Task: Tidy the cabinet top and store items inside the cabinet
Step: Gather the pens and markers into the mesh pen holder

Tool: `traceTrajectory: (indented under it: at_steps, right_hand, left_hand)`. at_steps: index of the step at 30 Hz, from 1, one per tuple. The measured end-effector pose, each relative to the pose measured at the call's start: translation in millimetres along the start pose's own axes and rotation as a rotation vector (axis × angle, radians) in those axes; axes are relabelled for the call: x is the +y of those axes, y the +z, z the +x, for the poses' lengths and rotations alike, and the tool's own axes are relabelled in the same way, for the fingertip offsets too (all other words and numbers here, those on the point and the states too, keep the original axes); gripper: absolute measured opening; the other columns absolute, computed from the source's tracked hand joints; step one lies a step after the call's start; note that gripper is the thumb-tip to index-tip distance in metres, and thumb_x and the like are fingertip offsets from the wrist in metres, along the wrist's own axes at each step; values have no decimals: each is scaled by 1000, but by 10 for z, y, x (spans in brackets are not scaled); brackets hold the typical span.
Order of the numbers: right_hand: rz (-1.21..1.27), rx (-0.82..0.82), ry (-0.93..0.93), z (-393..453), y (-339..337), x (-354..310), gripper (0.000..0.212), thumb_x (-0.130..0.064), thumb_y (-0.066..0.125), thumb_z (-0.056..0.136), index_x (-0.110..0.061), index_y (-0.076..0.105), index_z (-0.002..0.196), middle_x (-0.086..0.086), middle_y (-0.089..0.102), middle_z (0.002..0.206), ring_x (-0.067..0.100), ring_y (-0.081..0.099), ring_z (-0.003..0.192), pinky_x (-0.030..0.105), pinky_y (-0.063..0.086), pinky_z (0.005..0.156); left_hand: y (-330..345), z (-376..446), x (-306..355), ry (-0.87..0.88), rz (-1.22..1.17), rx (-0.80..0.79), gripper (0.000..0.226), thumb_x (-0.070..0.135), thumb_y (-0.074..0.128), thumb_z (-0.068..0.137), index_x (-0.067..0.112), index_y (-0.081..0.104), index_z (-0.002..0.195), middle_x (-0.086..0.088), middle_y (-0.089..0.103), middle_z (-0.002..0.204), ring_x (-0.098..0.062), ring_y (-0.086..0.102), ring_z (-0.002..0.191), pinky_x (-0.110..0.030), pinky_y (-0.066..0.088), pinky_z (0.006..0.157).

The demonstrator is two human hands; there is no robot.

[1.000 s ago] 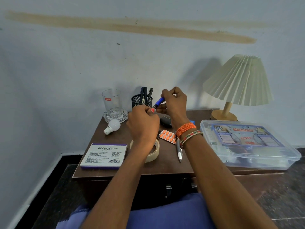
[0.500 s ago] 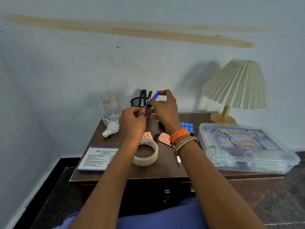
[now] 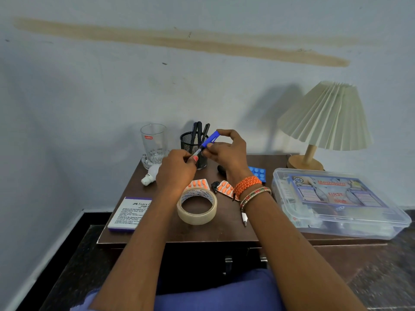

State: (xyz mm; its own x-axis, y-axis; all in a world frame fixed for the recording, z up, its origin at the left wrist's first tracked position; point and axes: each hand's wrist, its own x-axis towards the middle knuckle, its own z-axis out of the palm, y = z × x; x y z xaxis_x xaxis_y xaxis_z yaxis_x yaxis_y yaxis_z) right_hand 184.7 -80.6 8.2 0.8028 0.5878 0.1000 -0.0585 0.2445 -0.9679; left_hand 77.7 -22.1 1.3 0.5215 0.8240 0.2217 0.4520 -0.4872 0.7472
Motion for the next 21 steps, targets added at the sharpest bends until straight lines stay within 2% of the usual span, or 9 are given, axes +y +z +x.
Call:
traceTrajectory:
  at_steps: [3,6,9,13,15,18,21]
  right_hand:
    - [42,55,5,32,-57,24,34,13,56,86,-10,59,112,18,66,84,23,70,71,30,61,70]
    - [26,82,-4,49,-54,32,27,-1,56,92,-11,60,117,19,68,93,23,72,75,28,61,68]
    - [-20,35,-17,40,5,28,34,-12,61,91,-11,53,125,20,68,96,24,71,80,31,61,71]
    - [-53,26,-60,60,43,-57,31,-3,63,88,-4,55,118,22,68,89,24,70,73,32,61,70]
    - [-104,53,-144,129,75,-136,26,-2,63,87,-6,57,111,20,69,84,23,71,69,32,61,69]
    - [-276,160,-417,287,186,-300,28,-5,61,87,-14,55,112,13,69,82,23,70,70,33,60,68]
    - [-354,189,-573,403,341,-430,31,-4,56,89,-13,46,117,6,64,82,19,66,69,28,55,64]
  left_hand:
    - [0,8,-50,-28,32,-95,23,31,54,92,16,68,102,-9,72,89,-27,66,83,-44,54,82]
    - [27,-11,-45,13,93,-7,19,33,58,90,19,68,97,-6,70,88,-24,64,81,-38,53,74]
    - [40,-44,-16,23,131,135,15,31,65,85,18,66,93,-3,67,87,-24,62,83,-33,46,66]
    - [1,-67,-1,19,117,179,17,27,69,83,19,62,96,-1,65,93,-23,61,89,-34,44,67]
    - [-26,-53,-4,20,77,163,23,28,68,83,20,61,103,-3,67,100,-25,61,95,-37,50,76]
    - [-89,-8,-39,-39,12,144,37,28,63,87,18,52,121,-7,62,119,-28,58,109,-43,50,89]
    - [-144,56,-87,-97,-48,143,35,22,59,90,18,49,124,-9,60,123,-29,56,112,-46,50,92]
